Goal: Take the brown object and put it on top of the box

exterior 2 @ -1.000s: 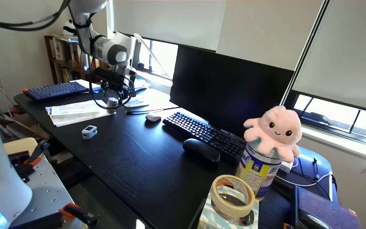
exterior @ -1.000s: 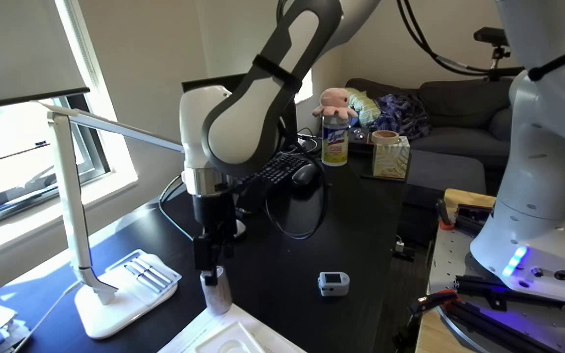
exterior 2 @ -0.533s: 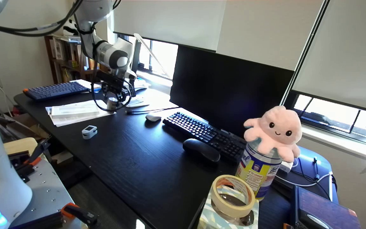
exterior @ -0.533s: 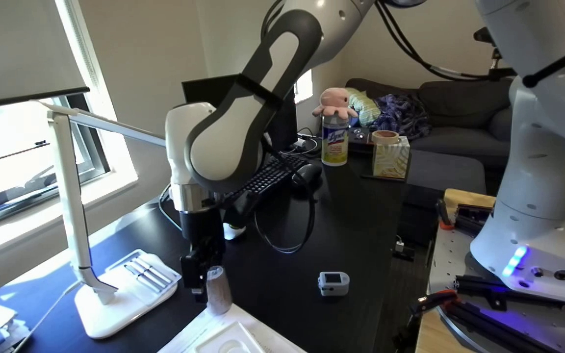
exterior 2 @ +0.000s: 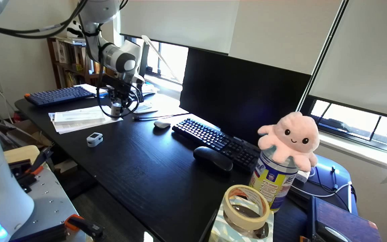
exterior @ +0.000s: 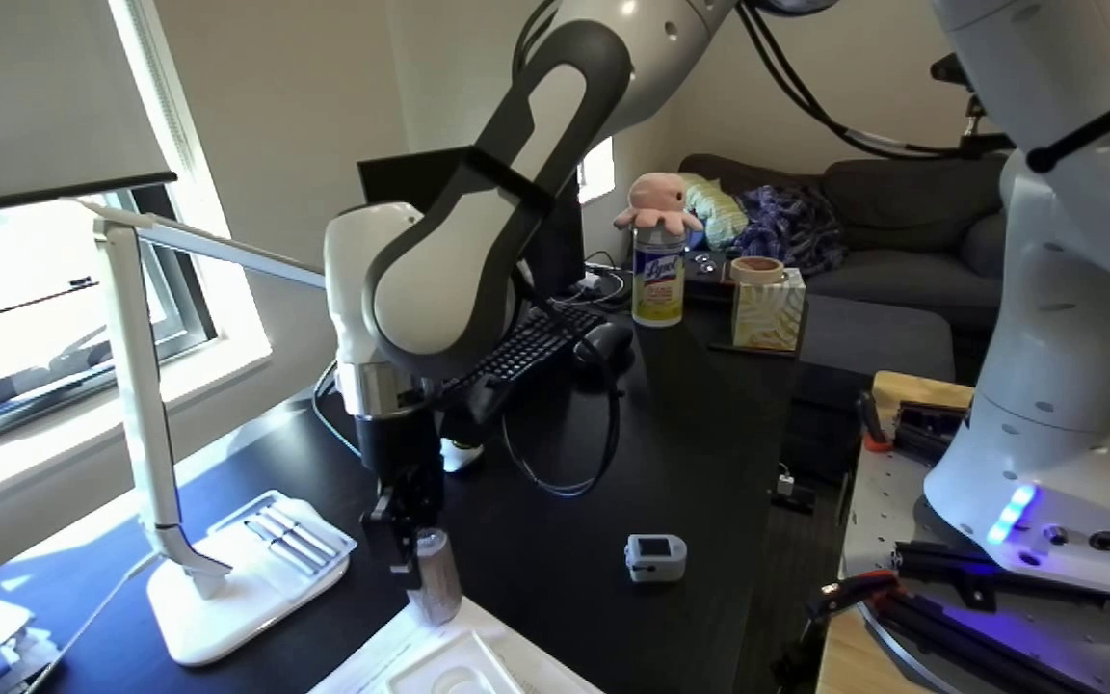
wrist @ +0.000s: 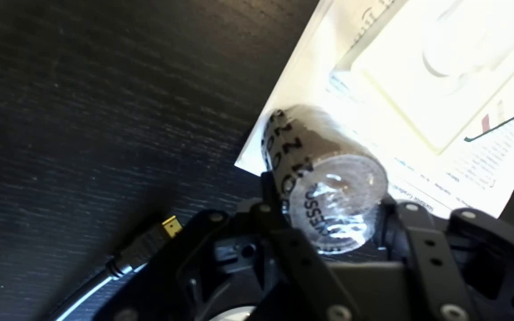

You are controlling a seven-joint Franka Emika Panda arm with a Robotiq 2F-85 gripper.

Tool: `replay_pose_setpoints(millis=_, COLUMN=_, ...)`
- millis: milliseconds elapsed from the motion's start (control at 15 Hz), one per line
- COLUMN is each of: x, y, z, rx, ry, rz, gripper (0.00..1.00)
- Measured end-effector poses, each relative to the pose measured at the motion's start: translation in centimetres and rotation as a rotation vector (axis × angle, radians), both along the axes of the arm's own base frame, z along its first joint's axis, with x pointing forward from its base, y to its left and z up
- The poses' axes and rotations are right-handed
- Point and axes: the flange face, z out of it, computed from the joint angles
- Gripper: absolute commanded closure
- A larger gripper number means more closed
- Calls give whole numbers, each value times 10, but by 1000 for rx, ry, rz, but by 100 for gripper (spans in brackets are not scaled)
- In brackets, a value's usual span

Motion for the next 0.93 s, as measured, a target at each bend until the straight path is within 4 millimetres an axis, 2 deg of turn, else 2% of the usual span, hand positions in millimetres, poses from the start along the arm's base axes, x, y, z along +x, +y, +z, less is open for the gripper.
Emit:
replay_pose_setpoints(millis=67, x=0, y=-4, z=0, rx=-16, ry=10, rz=-16, gripper=83)
replay_pose_setpoints(millis=200, x=1, y=-25, z=5, rx=-76, ry=5, rz=-98, gripper=83)
replay_pose_setpoints(millis=400, x=-12, y=-75, z=19, rx=-183, ry=-25, rz=-206, gripper=83)
replay_pose_setpoints(millis=600, x=-35, y=-130, z=35, rx=-284, ry=-72, rz=-318, gripper=83)
replay_pose_setpoints(millis=800, x=-71, y=-187, z=41, rx=-394, ry=-93, rz=-399, gripper=83)
replay_pose_setpoints(millis=867, x=-83, y=-202, z=42, rx=-410, ry=-87, rz=-400, gripper=58)
replay_pose_setpoints(millis=933, x=-90, y=-210, z=44, rx=-413, ry=-83, rz=-408, gripper=58)
